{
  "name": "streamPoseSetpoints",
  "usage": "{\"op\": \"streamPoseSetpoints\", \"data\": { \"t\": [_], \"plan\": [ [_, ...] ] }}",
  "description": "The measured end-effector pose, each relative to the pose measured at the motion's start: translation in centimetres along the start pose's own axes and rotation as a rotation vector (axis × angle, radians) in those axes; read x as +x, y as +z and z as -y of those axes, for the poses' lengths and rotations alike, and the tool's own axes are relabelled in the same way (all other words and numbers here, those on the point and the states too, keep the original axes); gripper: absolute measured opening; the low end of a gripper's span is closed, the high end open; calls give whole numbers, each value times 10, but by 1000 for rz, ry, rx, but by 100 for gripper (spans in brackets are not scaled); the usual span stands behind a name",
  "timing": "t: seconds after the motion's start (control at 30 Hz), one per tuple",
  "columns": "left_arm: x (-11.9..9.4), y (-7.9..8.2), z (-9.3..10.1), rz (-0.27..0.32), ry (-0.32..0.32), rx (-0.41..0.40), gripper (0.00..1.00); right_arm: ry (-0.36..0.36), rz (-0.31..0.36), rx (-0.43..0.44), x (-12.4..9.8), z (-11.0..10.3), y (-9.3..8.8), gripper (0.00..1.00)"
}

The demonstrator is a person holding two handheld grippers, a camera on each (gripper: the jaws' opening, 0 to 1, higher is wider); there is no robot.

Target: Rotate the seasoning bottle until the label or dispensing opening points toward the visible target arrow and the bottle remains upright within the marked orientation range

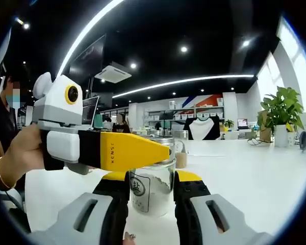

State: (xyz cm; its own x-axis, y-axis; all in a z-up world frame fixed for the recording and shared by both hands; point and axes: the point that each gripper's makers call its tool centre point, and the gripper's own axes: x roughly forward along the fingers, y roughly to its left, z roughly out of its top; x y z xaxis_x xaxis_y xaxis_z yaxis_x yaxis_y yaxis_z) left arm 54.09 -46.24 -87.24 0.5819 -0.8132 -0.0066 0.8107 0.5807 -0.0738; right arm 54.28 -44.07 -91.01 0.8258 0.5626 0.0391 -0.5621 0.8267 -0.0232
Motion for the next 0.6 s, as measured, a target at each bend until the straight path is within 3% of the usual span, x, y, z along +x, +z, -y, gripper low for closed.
{"op": "streamPoseSetpoints", "data": {
  "t": [0.17, 0.33, 0.47, 0.6],
  "plan": [
    [-3, 6, -3, 62, 95, 32, 36, -7, 9, -9, 4, -2, 4, 31],
    [-7, 1, -6, 41, 177, 67, 38, 4, -3, -11, 6, -7, 1, 31],
    [-9, -3, -9, 36, 213, 89, 36, 25, -6, 4, 6, -11, -1, 31],
    [-10, -5, -11, 40, 214, 50, 36, 32, -13, 1, 5, -13, -3, 31]
  ]
}}
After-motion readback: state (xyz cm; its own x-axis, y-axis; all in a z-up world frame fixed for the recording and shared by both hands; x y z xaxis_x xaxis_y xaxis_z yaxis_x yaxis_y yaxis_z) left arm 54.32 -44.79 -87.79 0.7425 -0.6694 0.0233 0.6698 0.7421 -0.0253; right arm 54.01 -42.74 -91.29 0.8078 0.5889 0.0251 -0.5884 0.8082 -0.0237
